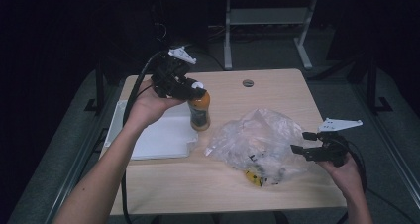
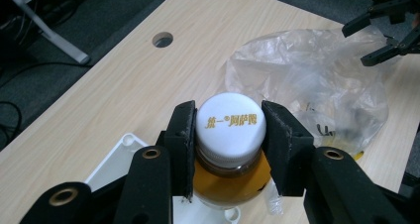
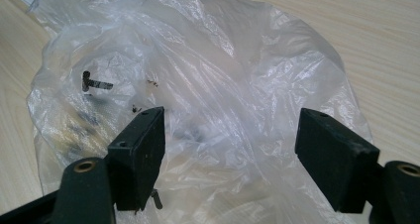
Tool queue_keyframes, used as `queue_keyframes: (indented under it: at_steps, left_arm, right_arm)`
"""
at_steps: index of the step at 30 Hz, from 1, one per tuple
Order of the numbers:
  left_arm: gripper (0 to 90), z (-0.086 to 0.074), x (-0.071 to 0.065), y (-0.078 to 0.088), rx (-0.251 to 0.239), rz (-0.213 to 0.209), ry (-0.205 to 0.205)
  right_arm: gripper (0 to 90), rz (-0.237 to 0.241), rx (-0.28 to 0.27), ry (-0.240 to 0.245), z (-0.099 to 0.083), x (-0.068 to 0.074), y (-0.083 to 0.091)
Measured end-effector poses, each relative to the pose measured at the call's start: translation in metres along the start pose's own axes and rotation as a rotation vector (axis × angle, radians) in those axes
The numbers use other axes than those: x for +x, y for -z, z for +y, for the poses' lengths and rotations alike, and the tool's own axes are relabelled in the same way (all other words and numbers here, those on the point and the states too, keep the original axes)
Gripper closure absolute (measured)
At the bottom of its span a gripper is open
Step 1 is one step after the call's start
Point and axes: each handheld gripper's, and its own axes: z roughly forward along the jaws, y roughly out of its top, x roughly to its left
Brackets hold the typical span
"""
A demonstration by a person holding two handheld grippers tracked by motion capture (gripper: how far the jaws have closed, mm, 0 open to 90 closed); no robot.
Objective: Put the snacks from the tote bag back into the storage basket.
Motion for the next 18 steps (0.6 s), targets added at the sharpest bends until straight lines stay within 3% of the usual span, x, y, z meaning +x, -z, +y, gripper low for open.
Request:
queue_keyframes:
  at_steps: [18]
  left_arm:
    - [59.1, -0.016, 0.011, 0.004, 0.014, 0.032, 0.033]
  right_arm:
    - [26.4, -0.009, -0.010, 0.000, 0.001, -0.001, 0.002]
